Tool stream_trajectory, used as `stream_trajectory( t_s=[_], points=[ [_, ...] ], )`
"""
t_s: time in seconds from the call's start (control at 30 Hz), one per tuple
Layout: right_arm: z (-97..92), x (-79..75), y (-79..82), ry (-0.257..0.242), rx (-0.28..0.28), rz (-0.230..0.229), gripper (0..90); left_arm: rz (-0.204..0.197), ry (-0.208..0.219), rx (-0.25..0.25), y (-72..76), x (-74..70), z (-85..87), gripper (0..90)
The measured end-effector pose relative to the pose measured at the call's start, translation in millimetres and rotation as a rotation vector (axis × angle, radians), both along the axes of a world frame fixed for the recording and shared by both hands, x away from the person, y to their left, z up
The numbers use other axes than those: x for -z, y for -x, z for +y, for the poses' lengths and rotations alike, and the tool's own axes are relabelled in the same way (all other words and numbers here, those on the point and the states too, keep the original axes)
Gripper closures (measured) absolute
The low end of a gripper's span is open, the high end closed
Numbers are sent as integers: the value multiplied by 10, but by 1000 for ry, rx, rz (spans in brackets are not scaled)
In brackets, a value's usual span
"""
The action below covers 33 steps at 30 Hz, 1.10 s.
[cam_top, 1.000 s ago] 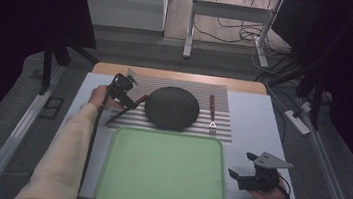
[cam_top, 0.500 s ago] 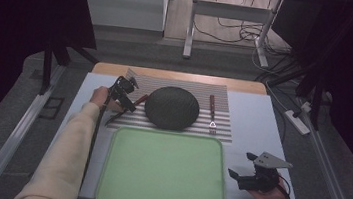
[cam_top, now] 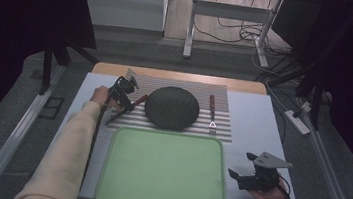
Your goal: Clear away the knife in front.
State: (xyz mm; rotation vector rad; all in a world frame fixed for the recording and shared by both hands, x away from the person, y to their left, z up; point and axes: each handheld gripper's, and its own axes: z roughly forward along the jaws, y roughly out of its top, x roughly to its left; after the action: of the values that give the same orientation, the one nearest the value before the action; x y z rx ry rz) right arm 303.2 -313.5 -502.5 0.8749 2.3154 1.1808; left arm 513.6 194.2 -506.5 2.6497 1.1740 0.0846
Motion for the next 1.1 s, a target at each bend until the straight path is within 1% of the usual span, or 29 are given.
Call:
stream_trajectory(
  t_s=[0.03,0.13,0.2,0.23,0.27,0.3,0.33,0.37,0.43,0.53,0.63,0.67,0.73,0.77,0.8,0.83,0.93,0.97,1.03,1.07,1.1],
  points=[
    [0,-1,1,-2,0,-1,83,6,6,-9,-5,0,5,743],
    [0,-1,0,-2,0,0,82,3,-2,-16,-3,-1,0,771],
    [1,0,0,-1,-2,0,82,1,-10,-12,0,-3,-10,772],
    [1,-1,2,-1,-2,0,83,-1,-29,-6,2,-8,-34,773],
    [1,-1,2,-1,-2,0,83,-1,-29,-6,2,-8,-34,773],
    [0,-2,3,-3,-2,1,83,-5,-51,2,5,-14,-65,774],
    [0,-2,3,-3,-2,1,83,-5,-51,2,5,-14,-65,774],
    [0,-2,3,-3,-2,0,83,-8,-70,11,7,-20,-87,774],
    [0,-2,3,-3,-2,0,83,-12,-77,15,11,-21,-95,775],
    [-3,-5,4,-2,-2,2,82,-23,-106,26,30,-31,-128,775],
    [-5,-5,4,-6,-3,0,83,-22,-128,34,41,-41,-126,776],
    [-8,-5,5,-8,-3,0,82,-24,-136,31,49,-59,-88,777],
    [-9,-5,6,-8,-2,-1,83,-24,-133,29,55,-73,-55,777],
    [-10,-6,5,-9,-2,-1,83,-28,-126,22,78,-107,13,777],
    [-10,-6,5,-10,-1,-1,83,-28,-126,22,78,-107,13,777],
    [-10,-6,4,-7,0,0,83,-33,-123,19,109,-146,71,777],
    [-8,-4,3,-6,0,1,83,-40,-112,18,146,-189,118,777],
    [-6,-4,4,-5,0,0,83,-44,-103,23,189,-231,144,777],
    [-7,-4,4,-4,1,0,83,-54,-96,30,239,-268,148,777],
    [-8,-4,4,-4,2,1,83,-54,-96,30,239,-268,148,777],
    [-9,-4,3,-4,3,1,83,-55,-86,42,287,-307,143,777]
  ],
)
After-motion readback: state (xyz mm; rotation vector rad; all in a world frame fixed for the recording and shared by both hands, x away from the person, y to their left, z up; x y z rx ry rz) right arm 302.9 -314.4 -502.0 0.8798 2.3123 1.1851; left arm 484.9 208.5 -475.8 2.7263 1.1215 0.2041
